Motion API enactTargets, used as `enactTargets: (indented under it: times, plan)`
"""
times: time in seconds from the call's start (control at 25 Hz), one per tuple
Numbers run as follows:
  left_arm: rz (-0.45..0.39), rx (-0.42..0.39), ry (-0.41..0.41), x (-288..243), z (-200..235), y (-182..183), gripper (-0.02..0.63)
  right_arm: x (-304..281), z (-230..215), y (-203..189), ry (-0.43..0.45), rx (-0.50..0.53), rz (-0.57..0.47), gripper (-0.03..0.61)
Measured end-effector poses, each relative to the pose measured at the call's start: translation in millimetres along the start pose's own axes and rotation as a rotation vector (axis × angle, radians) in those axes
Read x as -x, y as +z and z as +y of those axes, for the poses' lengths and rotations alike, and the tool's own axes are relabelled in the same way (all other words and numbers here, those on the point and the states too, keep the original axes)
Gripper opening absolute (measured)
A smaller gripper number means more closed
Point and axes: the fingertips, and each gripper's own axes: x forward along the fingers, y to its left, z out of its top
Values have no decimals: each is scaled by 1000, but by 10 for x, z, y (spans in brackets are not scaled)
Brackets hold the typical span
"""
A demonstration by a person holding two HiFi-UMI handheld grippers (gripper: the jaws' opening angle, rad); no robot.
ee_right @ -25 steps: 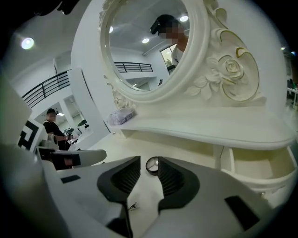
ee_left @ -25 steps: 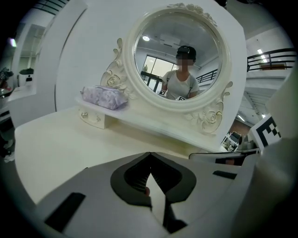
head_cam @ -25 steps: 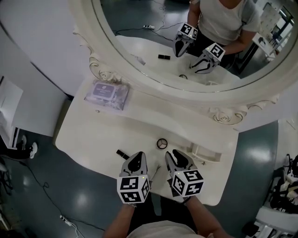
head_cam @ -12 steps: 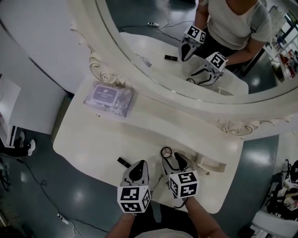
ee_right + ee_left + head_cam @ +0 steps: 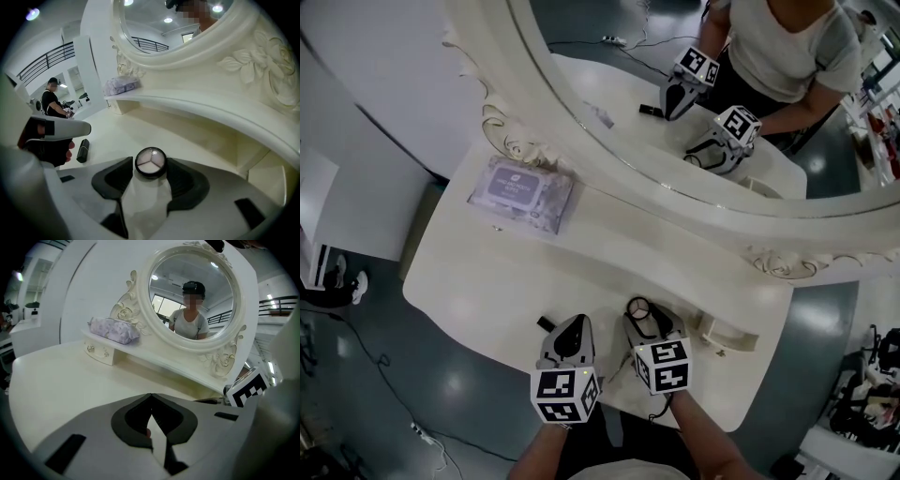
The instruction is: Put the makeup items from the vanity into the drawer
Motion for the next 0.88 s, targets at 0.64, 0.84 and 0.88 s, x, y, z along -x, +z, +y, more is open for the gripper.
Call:
enactTargets:
  times: [0.64, 0.84, 0.88]
  plan:
    - [18, -3, 11, 40, 21, -99, 5, 87, 1, 59, -5, -12, -33, 221]
    - [12, -19, 4, 104, -38, -92, 5, 255, 4, 71, -4, -16, -52, 221]
    - [11, -23, 1, 118, -58, -89, 5, 296, 4, 72, 0, -22, -56, 221]
